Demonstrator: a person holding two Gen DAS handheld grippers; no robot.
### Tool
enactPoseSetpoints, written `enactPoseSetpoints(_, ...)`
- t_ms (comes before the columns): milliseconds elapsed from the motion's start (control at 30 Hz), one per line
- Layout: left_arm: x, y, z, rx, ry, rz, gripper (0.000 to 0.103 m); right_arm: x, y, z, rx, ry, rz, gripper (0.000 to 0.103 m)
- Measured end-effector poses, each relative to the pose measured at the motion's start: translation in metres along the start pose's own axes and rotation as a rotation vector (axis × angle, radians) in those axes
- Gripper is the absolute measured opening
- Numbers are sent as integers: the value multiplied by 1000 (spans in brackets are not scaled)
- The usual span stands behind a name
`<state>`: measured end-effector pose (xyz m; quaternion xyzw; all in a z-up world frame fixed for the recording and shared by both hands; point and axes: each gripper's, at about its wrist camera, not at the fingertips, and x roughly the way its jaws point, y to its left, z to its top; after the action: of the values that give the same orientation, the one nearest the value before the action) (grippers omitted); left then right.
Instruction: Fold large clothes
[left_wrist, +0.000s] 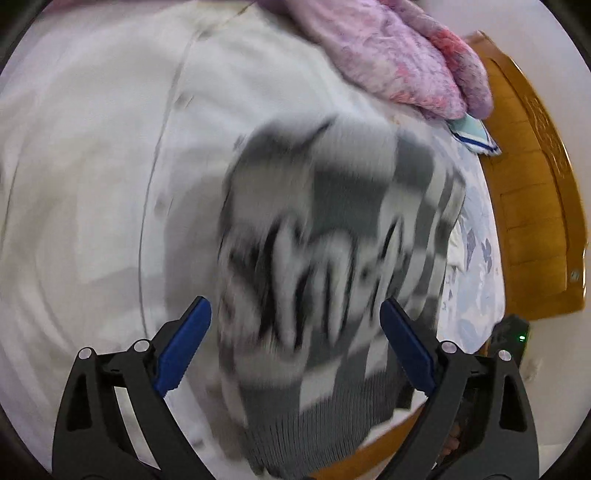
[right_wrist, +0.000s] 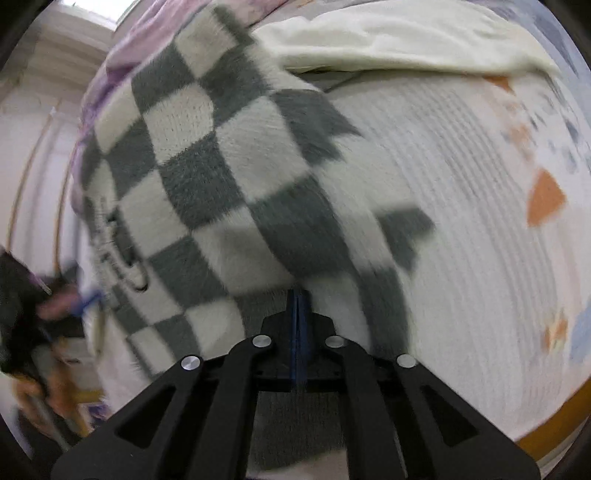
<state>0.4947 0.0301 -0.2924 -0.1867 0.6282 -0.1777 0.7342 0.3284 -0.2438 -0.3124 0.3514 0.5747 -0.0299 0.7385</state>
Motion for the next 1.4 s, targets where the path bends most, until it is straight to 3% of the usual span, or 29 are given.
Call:
enactPoseSetpoints(67, 3, 7, -25, -30, 2, 22, 93, -11, -11, -17, 33, -12, 34, 12)
enactPoseSetpoints(100, 5, 11, -44, -30, -12, 67, 93, -14, -17, -28, 45, -11, 42, 25)
enactPoseSetpoints(133, 9, 12, -58, -33, -5, 89, 93, -16, -21, -37, 51, -19, 26, 30)
enactPoseSetpoints(200, 22, 13, -78, -37, 52, 102, 93, -18, -32, -56, 82, -48, 18, 36)
enactPoseSetpoints(233, 31, 12, -88, -33, 80, 107, 93, -15, -34, -64, 101, -50, -22, 41)
enactPoseSetpoints(267, 38, 9, -94, -22, 107, 108, 93, -11, -41, -71, 128, -47, -109, 55)
enactPoseSetpoints(300, 43, 7, -98, -9, 120, 109, 93, -10, -46, -78, 146, -47, -133, 61)
enactPoseSetpoints(367, 53, -1, -101, 28, 130, 133, 92, -3, -58, -86, 213, -51, -79, 64)
enactPoseSetpoints(467, 62, -5, -98, 31, 154, 136, 92, 6, -77, -89, 336, -62, 114, 65)
enactPoseSetpoints(767, 70, -13, -88, 23, 205, 135, 92, 30, -112, -105, 503, -43, 356, 71)
enactPoseSetpoints(933, 73, -9, -83, 13, 227, 128, 92, 30, -123, -101, 470, -13, 459, 73)
enactPoseSetpoints(1033, 73, -8, -82, 20, 231, 133, 92, 36, -126, -90, 391, 51, 572, 73)
enactPoseSetpoints(1133, 75, -6, -83, 22, 236, 130, 92, 37, -121, -75, 260, 84, 538, 72)
enactPoseSetpoints(1367, 76, -4, -83, -23, 217, 90, 92, 44, -107, -59, 371, 4, 460, 74)
enactPoseSetpoints(1400, 75, -5, -83, -29, 216, 81, 92, 45, -105, -58, 379, 4, 461, 65)
